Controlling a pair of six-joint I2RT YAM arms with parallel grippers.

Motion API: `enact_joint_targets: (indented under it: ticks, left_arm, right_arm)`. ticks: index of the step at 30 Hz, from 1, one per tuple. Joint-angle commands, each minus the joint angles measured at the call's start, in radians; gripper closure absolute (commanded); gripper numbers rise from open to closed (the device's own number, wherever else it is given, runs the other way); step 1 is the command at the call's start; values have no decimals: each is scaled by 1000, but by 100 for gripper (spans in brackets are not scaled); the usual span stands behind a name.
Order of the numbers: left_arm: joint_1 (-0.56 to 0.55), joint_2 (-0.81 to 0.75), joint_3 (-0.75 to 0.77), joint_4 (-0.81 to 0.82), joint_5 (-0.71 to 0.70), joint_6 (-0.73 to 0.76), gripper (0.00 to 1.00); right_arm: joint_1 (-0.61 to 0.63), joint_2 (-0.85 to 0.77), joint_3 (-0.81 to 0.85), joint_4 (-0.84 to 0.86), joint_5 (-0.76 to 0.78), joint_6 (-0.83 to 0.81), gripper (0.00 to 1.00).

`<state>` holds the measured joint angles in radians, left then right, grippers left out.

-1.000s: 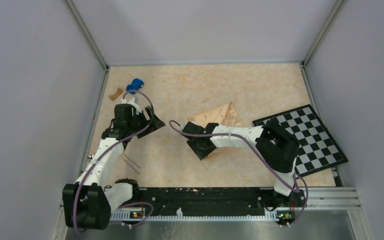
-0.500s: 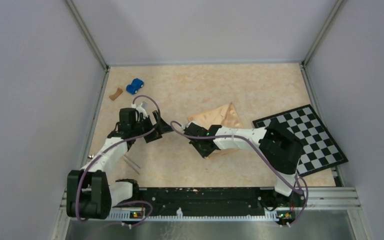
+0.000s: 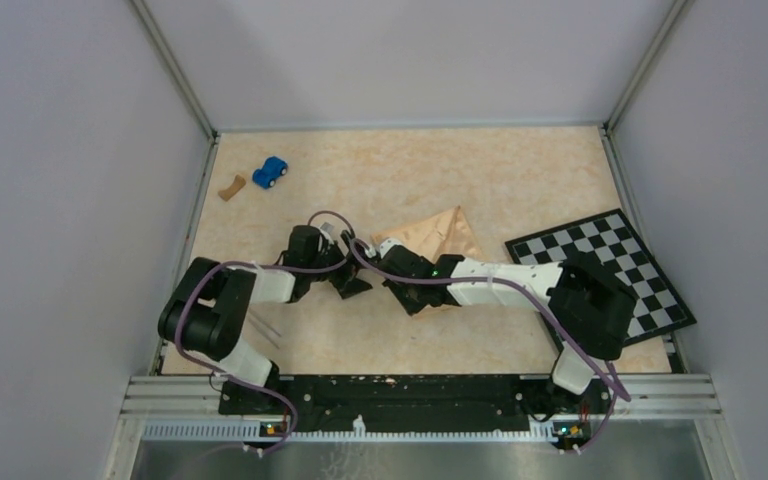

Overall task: Fold the napkin into a case and place the utensils inside
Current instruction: Pick up the upper triangle-folded napkin from the center of the board, then turn over the top corner of the square folded napkin at the center of the board.

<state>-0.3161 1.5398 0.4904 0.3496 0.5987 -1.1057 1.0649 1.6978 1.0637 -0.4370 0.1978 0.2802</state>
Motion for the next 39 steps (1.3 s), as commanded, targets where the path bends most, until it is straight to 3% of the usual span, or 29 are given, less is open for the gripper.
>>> enact_joint_targets:
  ticks: [1, 6, 9, 12, 20, 23, 26, 29, 32, 35, 39]
  left_arm:
    - [-17, 116, 36, 167, -90, -150, 14]
    - [-20, 230, 67, 261, -149, -198, 22]
    - [-20, 302, 111, 283, -140, -203, 32]
    - [-20, 327, 136, 278, -167, -183, 46]
    - [13, 250, 215, 107, -179, -64, 100]
    - [71, 122, 213, -73, -160, 7, 100]
    - [158, -88, 225, -393, -211, 92, 100]
    - [248, -336, 327, -843, -396, 179, 100]
    - [292, -488, 492, -1126, -574, 248, 100]
    - [291, -573, 621, -1220, -659, 306, 100]
    - [250, -519, 708, -1217, -684, 322, 100]
  right_arm:
    - [2, -56, -12, 63, -4, -14, 100]
    - [-6, -63, -21, 75, -9, -16, 100]
    - [-12, -73, -30, 82, -15, -16, 100]
    - [-15, -76, -26, 77, -19, -19, 100]
    - [-15, -84, -32, 110, -110, -5, 100]
    - [8, -96, -25, 165, -191, 45, 100]
    - [46, -97, 2, 252, -336, 116, 100]
    - [97, -78, 53, 367, -452, 196, 100]
    - [133, -47, 91, 554, -604, 302, 100]
    - [142, -11, 88, 832, -754, 452, 100]
    - [122, 26, 5, 1130, -870, 644, 100]
